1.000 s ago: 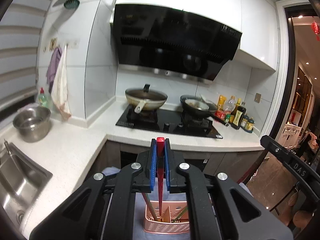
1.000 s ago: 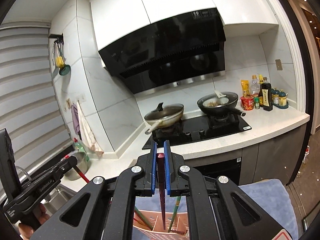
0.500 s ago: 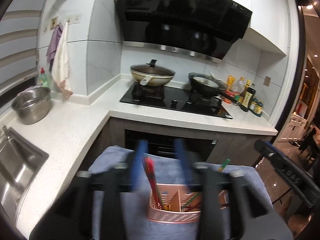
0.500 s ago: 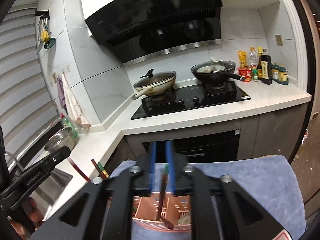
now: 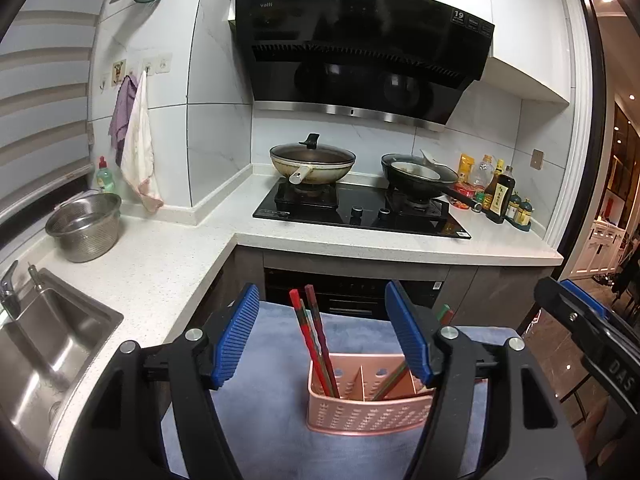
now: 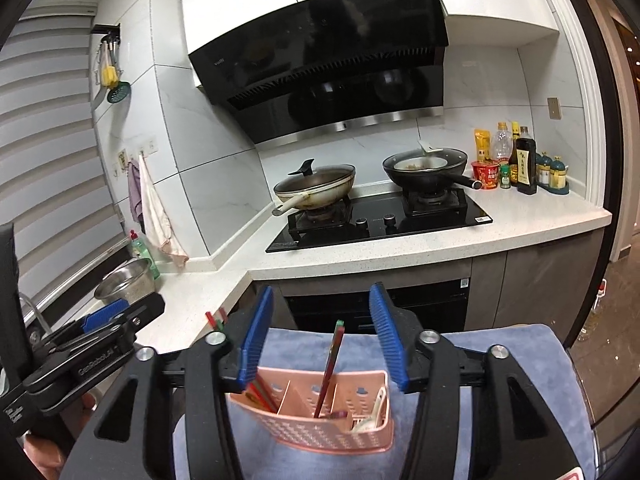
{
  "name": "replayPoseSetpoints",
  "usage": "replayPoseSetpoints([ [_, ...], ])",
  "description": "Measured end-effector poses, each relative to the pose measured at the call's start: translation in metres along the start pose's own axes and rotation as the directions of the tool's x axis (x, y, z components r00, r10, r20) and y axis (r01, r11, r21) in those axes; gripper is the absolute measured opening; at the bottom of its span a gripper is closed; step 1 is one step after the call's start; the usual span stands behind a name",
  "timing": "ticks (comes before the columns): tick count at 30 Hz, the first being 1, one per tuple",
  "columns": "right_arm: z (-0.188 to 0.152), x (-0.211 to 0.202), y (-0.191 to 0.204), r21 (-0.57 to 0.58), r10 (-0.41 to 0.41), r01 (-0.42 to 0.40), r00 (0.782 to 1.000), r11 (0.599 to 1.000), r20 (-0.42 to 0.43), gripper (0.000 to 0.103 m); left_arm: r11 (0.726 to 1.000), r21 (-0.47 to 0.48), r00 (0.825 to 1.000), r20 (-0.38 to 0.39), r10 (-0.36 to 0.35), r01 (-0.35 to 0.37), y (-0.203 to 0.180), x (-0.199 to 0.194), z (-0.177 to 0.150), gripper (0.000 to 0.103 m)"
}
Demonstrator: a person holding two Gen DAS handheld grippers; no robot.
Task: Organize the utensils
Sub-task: 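Open both tools over the pink caddy and withdraw them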
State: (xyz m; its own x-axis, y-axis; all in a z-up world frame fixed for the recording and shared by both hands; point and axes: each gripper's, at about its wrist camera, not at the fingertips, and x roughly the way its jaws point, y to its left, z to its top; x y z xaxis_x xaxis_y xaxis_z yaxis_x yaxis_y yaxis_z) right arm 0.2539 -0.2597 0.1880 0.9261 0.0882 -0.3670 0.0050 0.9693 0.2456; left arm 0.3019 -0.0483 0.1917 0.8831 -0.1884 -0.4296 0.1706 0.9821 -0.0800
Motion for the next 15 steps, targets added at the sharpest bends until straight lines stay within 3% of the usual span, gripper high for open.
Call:
replayPoseSetpoints([
  [8, -0.025, -0.047, 0.010, -0.047, -0.021, 0.021, 1.000, 0.999, -0.005, 0.054, 1.000, 0.011, 1.000, -0.016, 0.000, 0.001, -0.001, -0.035, -0.021, 0.063],
  [15, -0.074, -0.087, 0.022, -0.104, -0.053, 0.046, 0.997, 0.993, -0.061, 0.057, 0.999, 0.043, 0.999, -0.045, 0.007, -0.005, -0.001, -0.068, -0.063, 0.071],
])
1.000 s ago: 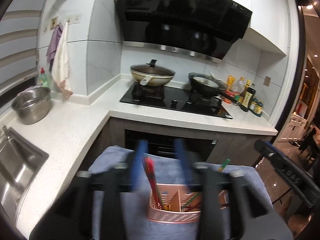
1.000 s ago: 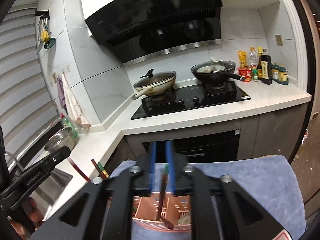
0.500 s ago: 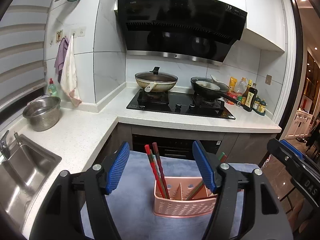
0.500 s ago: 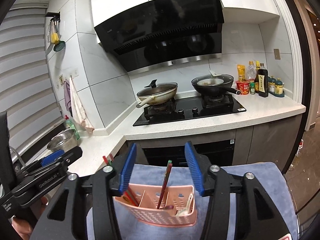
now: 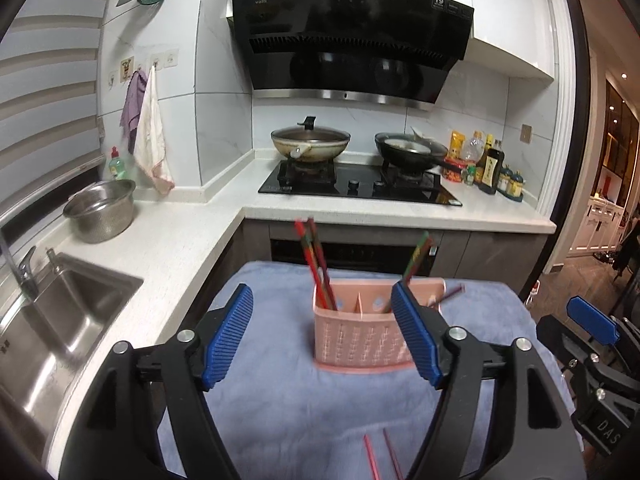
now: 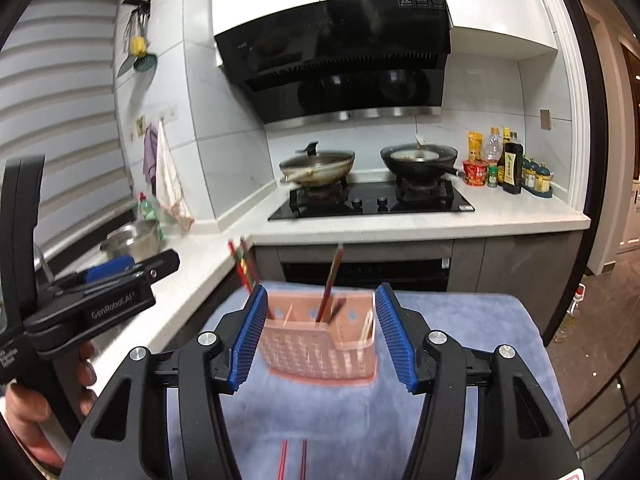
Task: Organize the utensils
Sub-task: 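Open both tools over the pink caddy and withdraw them, then grasp the last red chopstick with the left tool while the right tool grasps the last dark-red chopstick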
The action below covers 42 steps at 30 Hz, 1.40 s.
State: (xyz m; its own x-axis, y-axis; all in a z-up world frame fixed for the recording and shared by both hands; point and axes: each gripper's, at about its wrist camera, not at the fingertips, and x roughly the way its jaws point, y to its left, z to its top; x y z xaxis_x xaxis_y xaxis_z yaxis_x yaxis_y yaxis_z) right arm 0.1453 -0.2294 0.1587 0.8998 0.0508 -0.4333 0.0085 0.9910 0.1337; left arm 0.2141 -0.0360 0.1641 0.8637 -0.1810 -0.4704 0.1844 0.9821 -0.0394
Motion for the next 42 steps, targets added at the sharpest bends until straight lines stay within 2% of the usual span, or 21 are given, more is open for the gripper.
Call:
replayPoseSetpoints([
  [5, -0.034, -0.013, 0.001, 0.000, -0.027, 0.028, 0.997, 1.000, -0.076, 0.060, 1.000, -0.002, 0.999, -0.049, -0.007, 0.007, 0.007, -0.019, -0.039, 0.074],
  [9, -0.065, -0.018, -0.005, 0.040, -0.035, 0.042, 0.985, 0.998, -0.168, 0.060, 1.000, 0.019, 0.997, -0.081, 0.006, -0.004, 0.007, -0.030, -0.069, 0.077],
  [11, -0.082, -0.022, -0.006, 0.048, -0.043, 0.054, 0.979, 0.997, -0.200, 0.060, 1.000, 0.027, 0.995, -0.095, 0.013, -0.011, 0.006, -0.034, -0.082, 0.080],
  [15, -0.112, -0.027, -0.008, 0.058, -0.069, 0.086, 0.966, 0.995, -0.249, 0.060, 1.000, 0.022, 0.989, -0.146, 0.014, -0.011, 0.008, -0.038, -0.112, 0.081],
  [19, -0.148, -0.030, -0.010, 0.045, -0.104, 0.123, 0.948, 0.991, -0.302, 0.060, 1.000, 0.018, 0.977, -0.213, 0.026, -0.023, 0.011, -0.035, -0.147, 0.081],
  [23, -0.178, -0.028, -0.009, 0.040, -0.104, 0.127, 0.927, 0.991, -0.362, 0.060, 0.999, 0.010, 0.959, -0.283, 0.033, -0.031, 0.014, -0.029, -0.176, 0.081],
  [27, -0.202, -0.028, -0.002, 0.031, -0.093, 0.116, 0.910, 0.993, -0.403, 0.059, 0.999, 0.006, 0.947, -0.318, 0.039, -0.039, 0.015, -0.027, -0.194, 0.081],
  [31, -0.217, -0.025, 0.008, -0.011, -0.110, 0.115, 0.903, 0.993, -0.415, 0.058, 0.999, 0.006, 0.935, -0.351, 0.041, -0.042, 0.013, -0.024, -0.209, 0.081],
  [34, -0.228, -0.021, 0.010, 0.003, -0.100, 0.113, 0.895, 0.994, -0.434, 0.058, 0.999, 0.015, 0.929, -0.367, 0.050, -0.048, 0.011, -0.024, -0.218, 0.081],
  [42, -0.247, -0.013, 0.019, 0.000, -0.080, 0.091, 0.876, 0.996, -0.475, 0.046, 0.998, 0.015, 0.909, -0.411, 0.069, -0.069, 0.018, -0.021, -0.237, 0.081],
])
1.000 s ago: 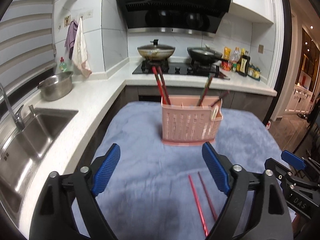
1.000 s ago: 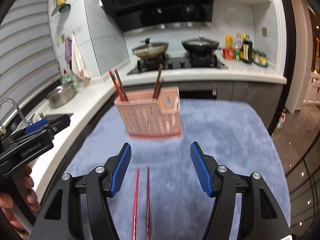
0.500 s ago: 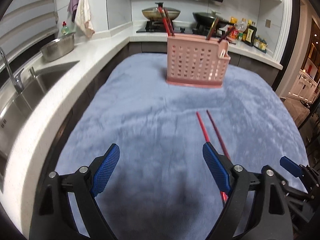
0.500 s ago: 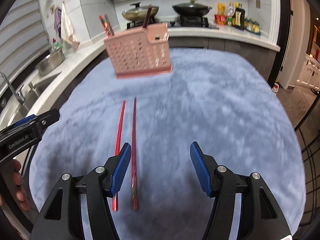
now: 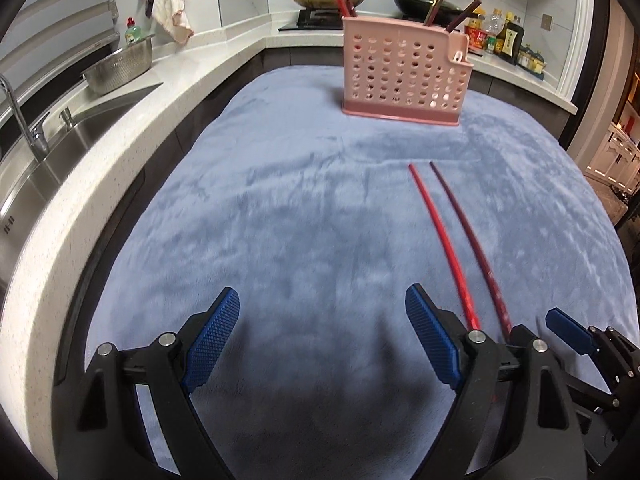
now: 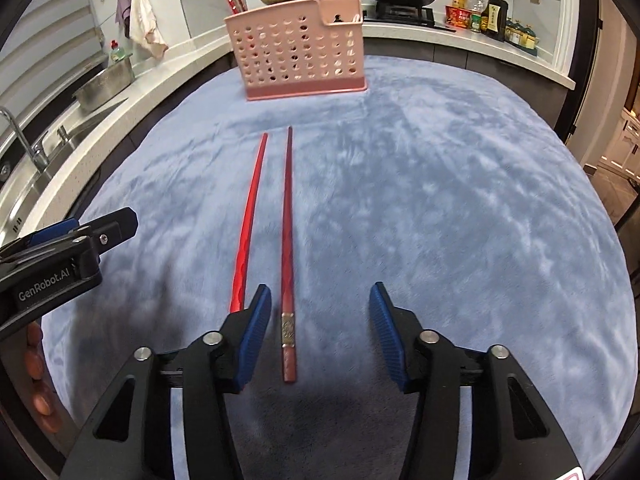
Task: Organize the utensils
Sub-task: 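Grasp the last red chopstick with the left tool while the right tool grasps the last dark-red chopstick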
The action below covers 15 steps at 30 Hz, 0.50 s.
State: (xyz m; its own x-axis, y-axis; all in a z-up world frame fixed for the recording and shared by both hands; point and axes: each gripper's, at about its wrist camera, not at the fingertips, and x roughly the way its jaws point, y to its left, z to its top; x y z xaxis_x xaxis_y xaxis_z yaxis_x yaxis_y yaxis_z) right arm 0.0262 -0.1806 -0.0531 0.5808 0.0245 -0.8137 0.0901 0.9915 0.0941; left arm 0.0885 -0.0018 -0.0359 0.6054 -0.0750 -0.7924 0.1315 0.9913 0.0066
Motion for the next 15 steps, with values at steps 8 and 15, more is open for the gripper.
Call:
replayPoseSetpoints([
  [8, -0.008, 0.008, 0.007, -0.027, 0.010, -0.010, 1.000, 1.000, -0.027, 0.030, 1.000, -0.004, 1.000, -0.029, 0.008, -0.008, 0.006, 0.005, -0.009, 0.081],
  [15, -0.012, 0.009, 0.005, -0.037, 0.008, -0.009, 1.000, 0.999, -0.023, 0.019, 1.000, -0.004, 0.999, -0.035, 0.005, -0.005, 0.005, 0.005, -0.011, 0.081],
])
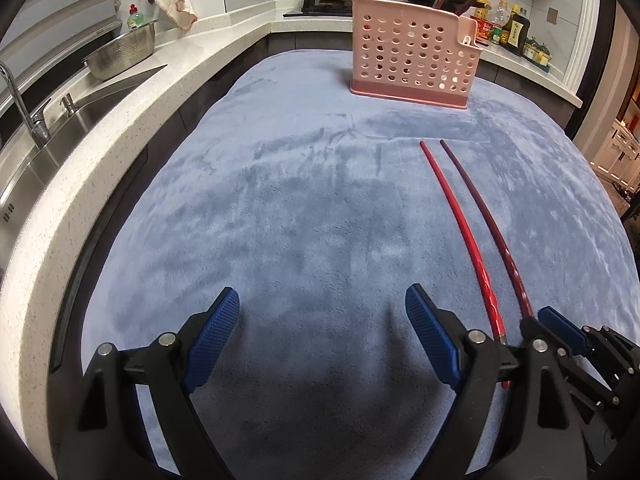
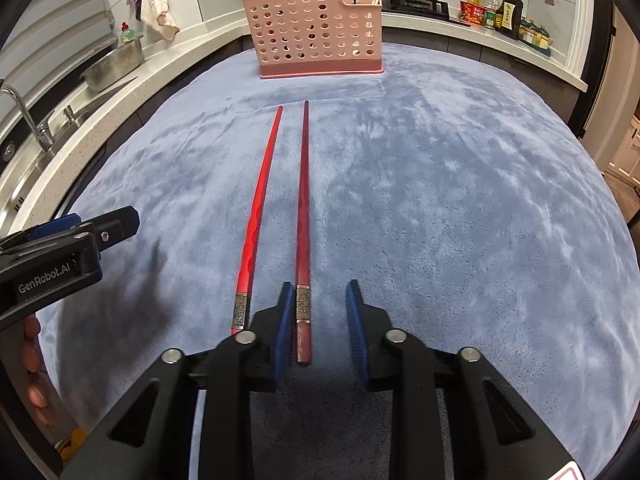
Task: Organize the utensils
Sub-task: 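Grasp the last red chopstick with the left tool while the right tool grasps the last dark-red chopstick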
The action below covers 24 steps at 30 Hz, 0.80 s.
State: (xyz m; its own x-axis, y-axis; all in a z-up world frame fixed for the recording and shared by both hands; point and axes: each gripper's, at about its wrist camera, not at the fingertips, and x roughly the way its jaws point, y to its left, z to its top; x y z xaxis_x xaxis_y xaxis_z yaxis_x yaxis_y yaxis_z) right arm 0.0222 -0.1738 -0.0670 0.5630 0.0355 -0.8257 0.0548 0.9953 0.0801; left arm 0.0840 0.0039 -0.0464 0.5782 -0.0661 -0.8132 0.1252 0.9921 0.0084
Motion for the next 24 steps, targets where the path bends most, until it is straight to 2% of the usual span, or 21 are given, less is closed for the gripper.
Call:
replayPoseSetpoints([
  [2, -0.002, -0.001, -0.002, -0.003, -0.008, 0.008, 1.000, 1.000, 0.005, 0.012, 1.000, 0.004, 1.000, -0.001, -0.003, 0.003, -0.002, -0.001, -0.001, 0.081],
  [4, -0.004, -0.003, -0.006, 0.002, -0.016, 0.016, 1.000, 1.000, 0.009, 0.008, 1.000, 0.010, 1.000, -0.006, -0.010, 0.010, -0.004, -0.001, -0.002, 0.081],
  [9, -0.007, -0.009, -0.023, 0.035, -0.034, 0.034, 0.999, 0.999, 0.012, 0.008, 0.998, 0.034, 0.999, -0.021, -0.044, 0.045, -0.018, -0.004, -0.006, 0.081],
  [11, -0.009, -0.012, -0.030, 0.054, -0.042, 0.041, 0.999, 0.998, 0.012, 0.007, 0.997, 0.047, 0.997, -0.029, -0.066, 0.067, -0.025, -0.005, -0.007, 0.084],
  [13, -0.010, -0.014, -0.038, 0.078, -0.039, 0.038, 0.999, 0.996, 0.008, 0.007, 0.992, 0.066, 0.994, -0.032, -0.107, 0.109, -0.037, -0.007, -0.011, 0.085],
  [21, -0.017, -0.022, -0.050, 0.115, -0.041, 0.038, 0.999, 0.993, 0.017, 0.007, 0.970, 0.144, 0.980, -0.072, -0.188, 0.197, -0.076, -0.007, -0.023, 0.086],
  [23, -0.018, -0.022, -0.053, 0.124, -0.041, 0.038, 0.999, 0.992, 0.017, 0.007, 0.969, 0.162, 0.982, -0.075, -0.174, 0.185, -0.082, -0.003, -0.025, 0.084],
  [24, -0.018, -0.023, -0.056, 0.132, -0.039, 0.036, 0.999, 0.991, 0.016, 0.007, 0.969, 0.168, 0.982, -0.081, -0.170, 0.182, -0.083, -0.001, -0.025, 0.078],
])
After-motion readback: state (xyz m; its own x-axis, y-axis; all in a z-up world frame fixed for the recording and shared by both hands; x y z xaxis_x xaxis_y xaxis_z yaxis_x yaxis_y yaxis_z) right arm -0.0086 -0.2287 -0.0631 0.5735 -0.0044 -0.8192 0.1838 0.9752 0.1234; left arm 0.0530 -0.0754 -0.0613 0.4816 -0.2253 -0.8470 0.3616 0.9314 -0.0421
